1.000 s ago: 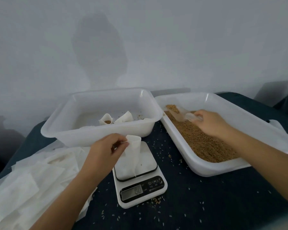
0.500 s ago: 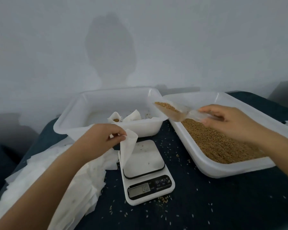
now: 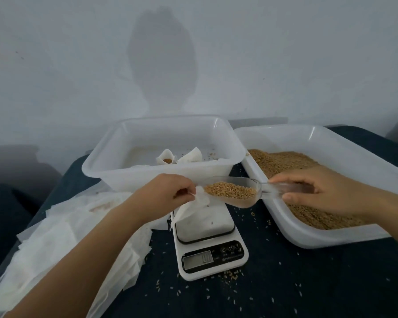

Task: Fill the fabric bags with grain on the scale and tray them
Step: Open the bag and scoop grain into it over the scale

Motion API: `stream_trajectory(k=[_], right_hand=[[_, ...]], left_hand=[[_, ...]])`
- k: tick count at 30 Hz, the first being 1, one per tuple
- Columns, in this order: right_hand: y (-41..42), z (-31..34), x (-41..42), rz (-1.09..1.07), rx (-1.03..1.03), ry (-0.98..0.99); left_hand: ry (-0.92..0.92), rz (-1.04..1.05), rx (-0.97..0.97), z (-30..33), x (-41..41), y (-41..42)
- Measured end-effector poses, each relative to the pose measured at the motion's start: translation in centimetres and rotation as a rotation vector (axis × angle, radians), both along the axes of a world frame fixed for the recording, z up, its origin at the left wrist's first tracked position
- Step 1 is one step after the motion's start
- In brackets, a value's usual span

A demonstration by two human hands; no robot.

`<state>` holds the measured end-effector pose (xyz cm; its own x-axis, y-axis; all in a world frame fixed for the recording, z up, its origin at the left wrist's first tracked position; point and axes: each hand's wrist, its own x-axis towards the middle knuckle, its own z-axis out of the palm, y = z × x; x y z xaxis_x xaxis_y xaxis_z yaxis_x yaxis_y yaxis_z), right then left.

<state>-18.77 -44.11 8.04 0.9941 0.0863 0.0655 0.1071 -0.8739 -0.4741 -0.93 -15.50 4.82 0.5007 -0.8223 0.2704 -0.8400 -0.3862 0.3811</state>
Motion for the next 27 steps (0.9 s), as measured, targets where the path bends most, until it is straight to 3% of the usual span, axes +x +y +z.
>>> stream_trajectory(k=[27], right_hand=[[0.1,6.2,1.8,0.144,-0.301,0.129]], left_hand=[[-0.073,-0.082,-0.063,-0.5,-1.4,-0.9]])
